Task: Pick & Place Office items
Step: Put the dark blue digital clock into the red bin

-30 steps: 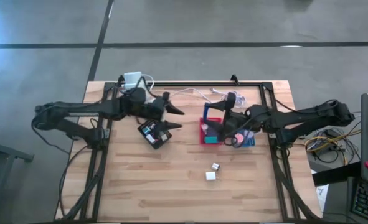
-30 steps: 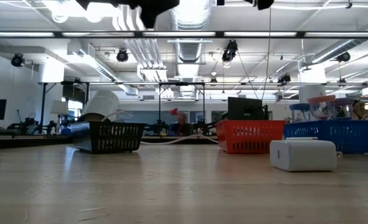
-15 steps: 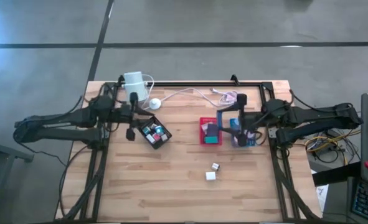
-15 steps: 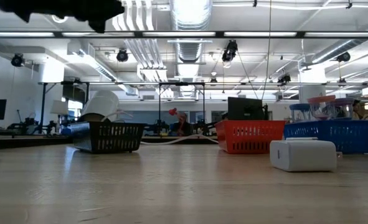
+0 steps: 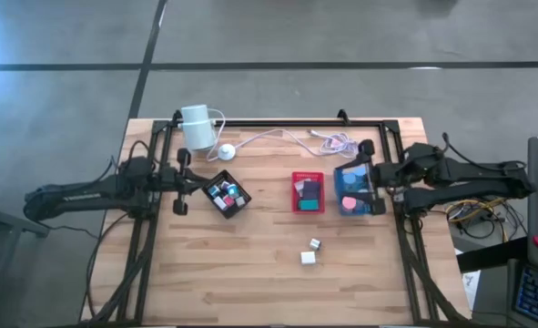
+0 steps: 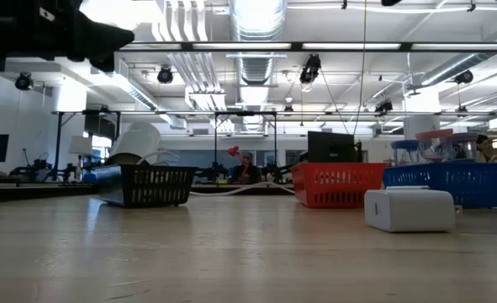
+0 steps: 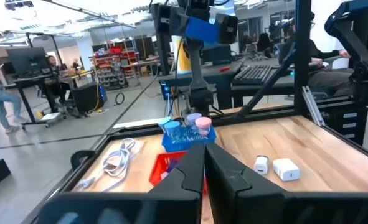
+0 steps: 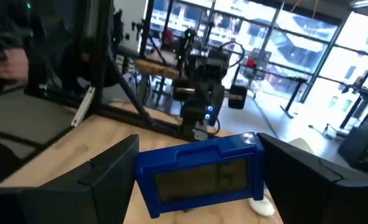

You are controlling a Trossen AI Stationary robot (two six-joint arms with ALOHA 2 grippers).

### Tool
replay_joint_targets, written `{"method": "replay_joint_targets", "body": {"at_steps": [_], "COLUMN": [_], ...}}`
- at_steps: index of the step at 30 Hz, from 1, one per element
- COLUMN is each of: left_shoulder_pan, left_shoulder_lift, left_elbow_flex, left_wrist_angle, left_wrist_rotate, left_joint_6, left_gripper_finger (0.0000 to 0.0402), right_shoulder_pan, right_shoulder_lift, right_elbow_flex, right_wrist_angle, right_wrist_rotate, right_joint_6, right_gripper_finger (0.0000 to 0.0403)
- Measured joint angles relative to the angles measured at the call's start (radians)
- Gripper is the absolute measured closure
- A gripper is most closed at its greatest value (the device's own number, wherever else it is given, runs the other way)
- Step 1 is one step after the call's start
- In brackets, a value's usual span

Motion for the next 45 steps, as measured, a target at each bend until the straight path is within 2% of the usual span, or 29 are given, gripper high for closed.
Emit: {"method": "replay_joint_targets", "body": {"at_steps": [7, 16, 19, 27, 31, 40, 45], "left_shoulder_pan": [0.000, 0.000, 0.000, 0.000, 0.000, 0.000, 0.000], "left_shoulder_lift": [-0.064, -0.068, -0.068, -0.068, -0.066, -0.073, -0.072], "left_elbow_flex": [-0.058, -0.063, -0.069, -0.087, -0.091, -0.100, -0.101], "left_wrist_angle": [-0.002, -0.001, -0.001, -0.003, -0.003, 0.007, 0.145], "left_wrist_rotate": [-0.001, -0.001, 0.000, -0.001, -0.001, -0.003, -0.008], "left_joint_6": [-0.011, -0.035, -0.039, -0.065, -0.065, -0.038, -0.020], "left_gripper_finger": [0.0395, 0.0387, 0.0387, 0.0393, 0.0391, 0.0391, 0.0391], "right_shoulder_pan": [0.000, 0.000, -0.008, -0.010, -0.012, -0.011, -0.010], "right_shoulder_lift": [-0.181, -0.403, -0.479, -0.689, -0.677, -0.664, -0.626], "right_elbow_flex": [-0.171, -0.422, -0.433, -0.496, -0.509, -0.504, -0.495], "right_wrist_angle": [0.107, 0.206, 0.203, 0.087, 0.096, 0.104, 0.108], "right_wrist_rotate": [-0.035, -0.032, 0.014, 0.035, 0.089, 0.096, 0.161], "right_joint_6": [0.067, 0.117, 0.118, 0.114, 0.109, 0.117, 0.129], "right_gripper_finger": [0.0110, 0.0110, 0.0110, 0.0110, 0.0110, 0.0110, 0.0110]}}
